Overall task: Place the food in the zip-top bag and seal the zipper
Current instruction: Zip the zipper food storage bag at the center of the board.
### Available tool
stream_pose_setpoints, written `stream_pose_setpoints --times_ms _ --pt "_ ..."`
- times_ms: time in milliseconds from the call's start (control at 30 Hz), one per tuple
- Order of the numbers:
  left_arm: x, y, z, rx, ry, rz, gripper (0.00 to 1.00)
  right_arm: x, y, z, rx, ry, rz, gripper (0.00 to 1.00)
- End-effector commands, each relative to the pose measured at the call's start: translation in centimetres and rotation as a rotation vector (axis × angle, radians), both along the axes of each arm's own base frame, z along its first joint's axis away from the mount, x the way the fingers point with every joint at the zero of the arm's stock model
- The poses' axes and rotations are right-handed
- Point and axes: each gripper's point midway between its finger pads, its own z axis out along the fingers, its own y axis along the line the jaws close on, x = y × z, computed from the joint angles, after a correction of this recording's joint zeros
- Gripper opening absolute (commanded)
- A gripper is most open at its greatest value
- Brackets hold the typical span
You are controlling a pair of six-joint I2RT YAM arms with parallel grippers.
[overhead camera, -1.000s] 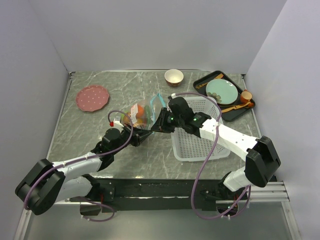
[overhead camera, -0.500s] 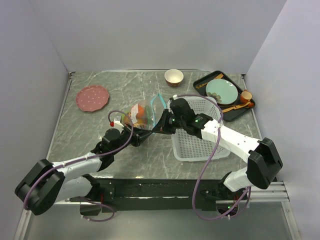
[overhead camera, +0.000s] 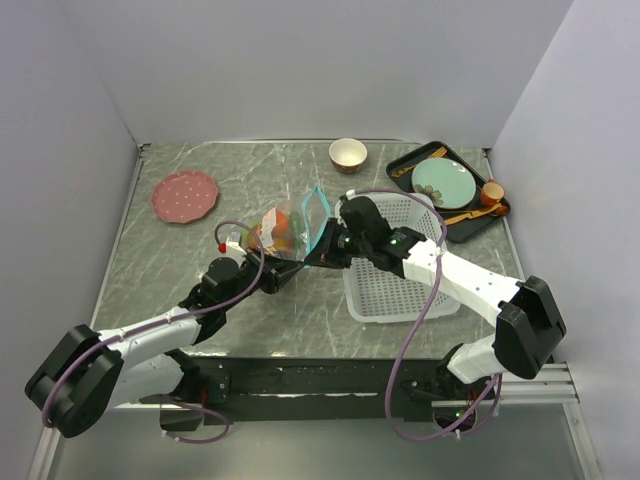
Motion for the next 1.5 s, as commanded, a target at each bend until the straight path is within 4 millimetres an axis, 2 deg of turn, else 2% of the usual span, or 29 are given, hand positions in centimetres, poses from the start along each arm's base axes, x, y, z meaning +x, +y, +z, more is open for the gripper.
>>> stream_pose_setpoints --times_ms 0,500,833,1467 --pt "-0.7 0.4 -1.4 0.035 0.006 -0.013 0.01 3.1 -0.9 2.5 0.036 -0.078 -0.095 0.04" --pt "-1.2 -0.2 -2.0 0.05 0.006 -0.066 0.01 4.8 -1.2 2.6 0.082 -0.078 -0.126 0.04" --pt "-1.1 1.1 -2.2 0.154 -0.018 -0.029 0.01 6.1 -1.5 2.8 0.081 -0.087 -0.145 0.05" --pt "-1.6 2.1 -2.5 0.207 -0.032 -0.016 0.01 7.8 -3.2 2.5 0.069 -0.091 -0.188 0.06"
